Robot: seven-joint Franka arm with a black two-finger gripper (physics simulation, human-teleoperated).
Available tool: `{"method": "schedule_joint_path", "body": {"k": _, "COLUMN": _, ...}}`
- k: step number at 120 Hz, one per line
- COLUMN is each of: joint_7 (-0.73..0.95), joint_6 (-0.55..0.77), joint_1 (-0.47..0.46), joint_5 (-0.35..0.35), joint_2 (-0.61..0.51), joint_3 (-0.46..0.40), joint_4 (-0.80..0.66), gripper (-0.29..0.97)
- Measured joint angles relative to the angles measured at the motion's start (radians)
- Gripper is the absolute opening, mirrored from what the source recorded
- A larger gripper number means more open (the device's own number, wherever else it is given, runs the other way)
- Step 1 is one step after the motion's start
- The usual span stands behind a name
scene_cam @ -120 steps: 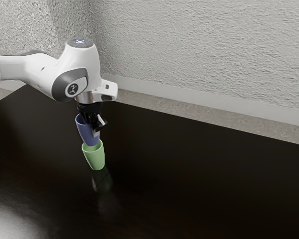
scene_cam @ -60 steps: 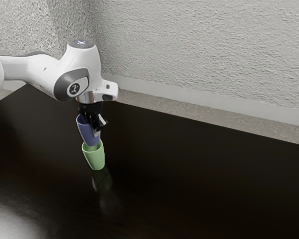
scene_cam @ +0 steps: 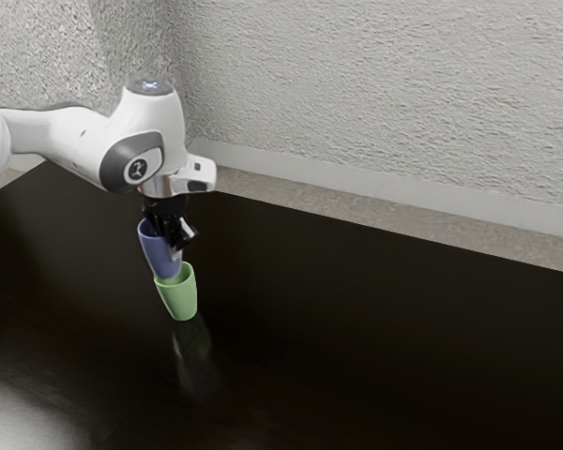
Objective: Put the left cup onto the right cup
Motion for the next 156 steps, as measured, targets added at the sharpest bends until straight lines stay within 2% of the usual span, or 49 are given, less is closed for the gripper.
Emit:
{"method": "schedule_joint_path", "body": {"k": 94, "joint_7": -0.004, "joint_6": 0.057, "joint_1": 0.0, "joint_5": 0.0, "joint_2": 0.058, "joint_3": 0.0, "joint_4": 0.003, "gripper": -0.1}}
{"method": "schedule_joint_path", "body": {"k": 114, "joint_7": 0.0, "joint_6": 0.064, "joint_1": 0.0, "joint_5": -0.005, "joint_2": 0.068, "joint_3": 0.0, "joint_4": 0.003, "gripper": 0.13}}
{"method": "schedule_joint_path", "body": {"k": 132, "joint_7": 0.003, "joint_6": 0.062, "joint_1": -0.001, "joint_5": -0.006, "joint_2": 0.045, "joint_3": 0.0, "joint_4": 0.003, "gripper": 0.4}}
{"method": "schedule_joint_path", "body": {"k": 146, "joint_7": 0.004, "joint_6": 0.032, "joint_1": 0.0, "joint_5": -0.009, "joint_2": -0.022, "joint_3": -0.002, "joint_4": 0.02, "gripper": 0.52}}
{"method": "schedule_joint_path", "body": {"k": 156, "joint_7": 0.003, "joint_6": -0.044, "joint_1": -0.005, "joint_5": -0.011, "joint_2": -0.037, "joint_3": -0.004, "joint_4": 0.136, "gripper": 0.57}}
